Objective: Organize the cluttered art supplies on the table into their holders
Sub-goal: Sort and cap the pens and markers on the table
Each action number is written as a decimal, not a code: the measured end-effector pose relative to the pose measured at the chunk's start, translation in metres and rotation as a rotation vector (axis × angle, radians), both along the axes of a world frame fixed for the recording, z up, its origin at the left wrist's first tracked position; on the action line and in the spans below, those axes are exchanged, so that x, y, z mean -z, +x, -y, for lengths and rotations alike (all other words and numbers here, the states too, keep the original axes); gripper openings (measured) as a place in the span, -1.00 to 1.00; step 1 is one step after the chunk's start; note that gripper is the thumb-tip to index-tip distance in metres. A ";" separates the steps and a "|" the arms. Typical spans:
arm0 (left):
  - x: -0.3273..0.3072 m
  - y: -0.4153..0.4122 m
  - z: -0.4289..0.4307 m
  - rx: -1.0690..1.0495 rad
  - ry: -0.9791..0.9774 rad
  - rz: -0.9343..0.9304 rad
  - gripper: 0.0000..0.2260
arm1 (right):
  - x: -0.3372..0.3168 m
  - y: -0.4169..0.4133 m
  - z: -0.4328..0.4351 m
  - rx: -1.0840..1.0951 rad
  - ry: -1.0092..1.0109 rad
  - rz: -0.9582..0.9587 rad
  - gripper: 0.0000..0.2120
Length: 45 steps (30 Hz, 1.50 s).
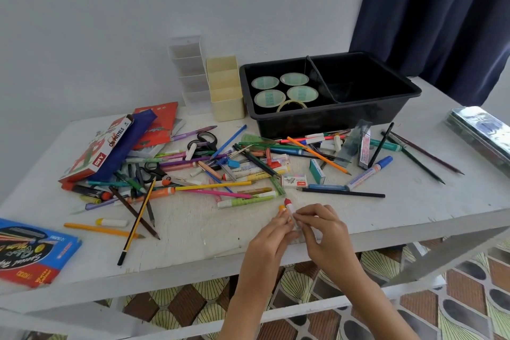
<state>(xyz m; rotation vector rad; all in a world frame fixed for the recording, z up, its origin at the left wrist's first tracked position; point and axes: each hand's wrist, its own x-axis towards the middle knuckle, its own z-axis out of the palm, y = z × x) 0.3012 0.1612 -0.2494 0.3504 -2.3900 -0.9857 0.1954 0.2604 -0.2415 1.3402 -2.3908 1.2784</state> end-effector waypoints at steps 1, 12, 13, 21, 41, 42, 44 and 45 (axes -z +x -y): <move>-0.003 -0.001 0.000 -0.012 0.017 0.009 -0.61 | 0.000 0.000 0.000 0.001 0.006 -0.001 -0.76; -0.018 -0.009 0.001 -0.072 0.039 0.099 -0.68 | 0.000 -0.001 0.005 0.015 0.022 -0.024 -0.81; -0.019 -0.010 0.003 -0.075 0.030 0.094 -0.73 | 0.001 -0.002 0.007 0.017 0.020 -0.025 -0.81; -0.029 -0.017 0.013 -0.074 0.023 0.080 -0.93 | -0.016 -0.018 0.015 -0.019 0.104 0.215 -0.86; -0.064 -0.161 0.041 -0.048 -0.125 0.101 -0.87 | -0.052 -0.146 0.027 0.489 0.038 0.331 -0.80; -0.063 -0.171 0.043 -0.044 -0.135 0.118 -0.86 | -0.051 -0.153 0.030 0.500 0.061 0.344 -0.77; -0.061 -0.187 0.046 -0.039 -0.183 0.149 -0.87 | -0.049 -0.162 0.037 0.506 0.151 0.362 -0.74; -0.060 -0.194 0.047 -0.032 -0.208 0.166 -0.87 | -0.046 -0.166 0.041 0.510 0.200 0.353 -0.74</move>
